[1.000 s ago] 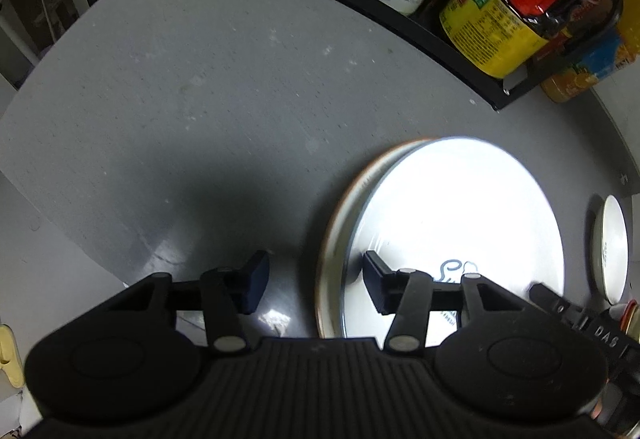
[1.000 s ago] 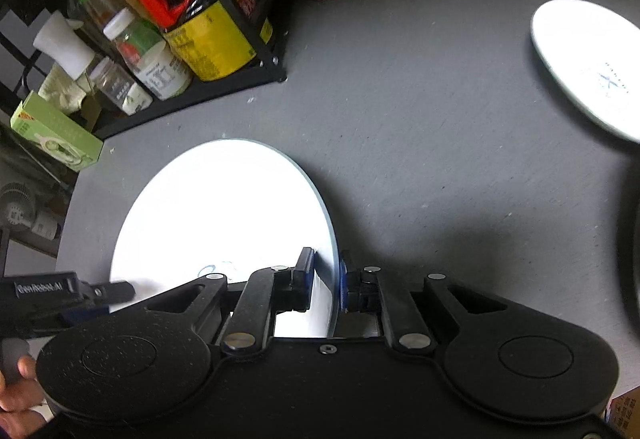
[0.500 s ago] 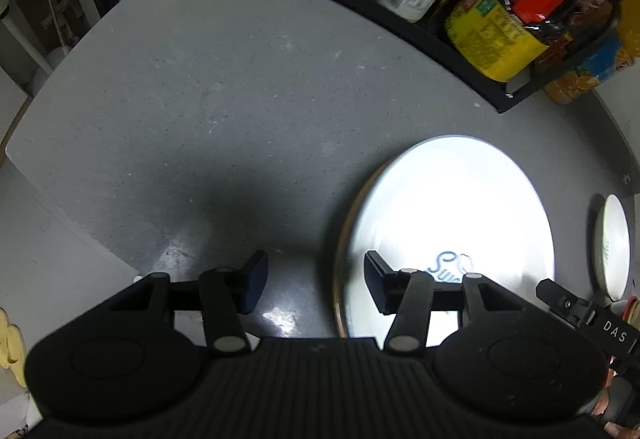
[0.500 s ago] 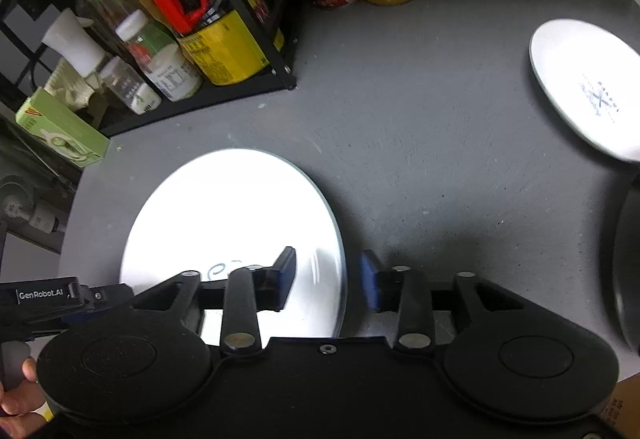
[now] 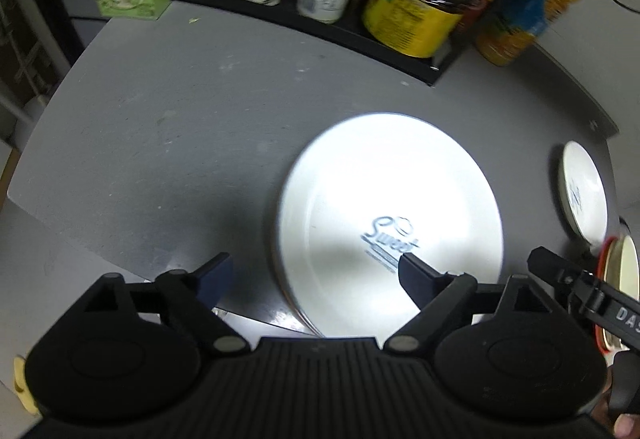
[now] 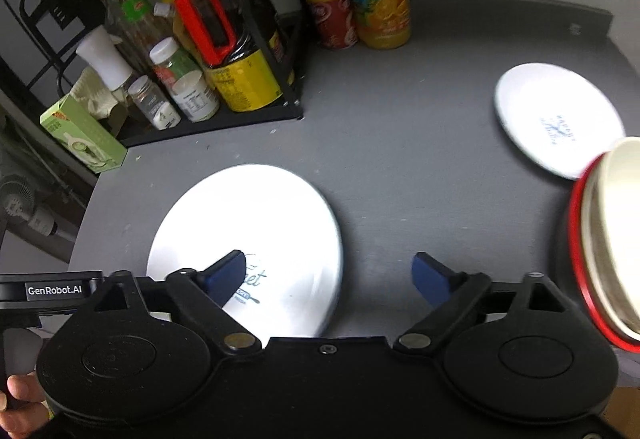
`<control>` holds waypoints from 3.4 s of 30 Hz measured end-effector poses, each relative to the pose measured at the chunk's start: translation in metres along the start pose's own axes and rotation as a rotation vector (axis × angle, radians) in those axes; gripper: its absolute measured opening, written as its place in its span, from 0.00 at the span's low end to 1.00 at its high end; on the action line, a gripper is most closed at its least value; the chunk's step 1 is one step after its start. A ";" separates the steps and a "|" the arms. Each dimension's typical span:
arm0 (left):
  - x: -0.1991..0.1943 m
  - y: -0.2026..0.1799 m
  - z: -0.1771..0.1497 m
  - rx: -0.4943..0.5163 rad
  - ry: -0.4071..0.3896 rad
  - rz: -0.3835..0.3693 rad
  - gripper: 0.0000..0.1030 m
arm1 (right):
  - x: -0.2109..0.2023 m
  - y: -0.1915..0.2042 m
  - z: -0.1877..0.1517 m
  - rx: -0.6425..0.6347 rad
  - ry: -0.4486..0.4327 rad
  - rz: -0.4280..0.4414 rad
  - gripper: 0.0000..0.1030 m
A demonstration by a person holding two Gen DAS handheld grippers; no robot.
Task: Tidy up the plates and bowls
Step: 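Move both tools over to the 'BAKERY' plate, then close both tools on the 'BAKERY' plate rim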
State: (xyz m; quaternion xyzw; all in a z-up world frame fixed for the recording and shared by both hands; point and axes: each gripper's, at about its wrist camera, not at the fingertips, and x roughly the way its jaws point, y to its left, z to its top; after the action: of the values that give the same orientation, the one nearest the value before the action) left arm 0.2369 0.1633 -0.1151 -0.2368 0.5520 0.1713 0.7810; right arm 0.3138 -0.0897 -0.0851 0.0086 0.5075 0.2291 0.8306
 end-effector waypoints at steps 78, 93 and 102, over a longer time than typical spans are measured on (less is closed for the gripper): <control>0.146 -0.326 0.068 0.076 0.094 -0.177 0.52 | 0.058 -0.323 0.132 0.231 0.183 -0.043 0.38; 0.194 -0.320 0.067 -0.029 0.197 -0.174 0.25 | 0.093 -0.336 0.127 0.241 0.272 -0.014 0.24; 0.199 -0.320 0.069 -0.049 0.213 -0.217 0.18 | 0.098 -0.332 0.128 0.228 0.271 0.014 0.20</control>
State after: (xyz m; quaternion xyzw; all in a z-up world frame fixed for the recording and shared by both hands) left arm 0.5259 -0.0623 -0.2260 -0.3312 0.5985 0.0731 0.7258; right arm 0.5828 -0.3209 -0.1873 0.0753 0.6374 0.1752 0.7466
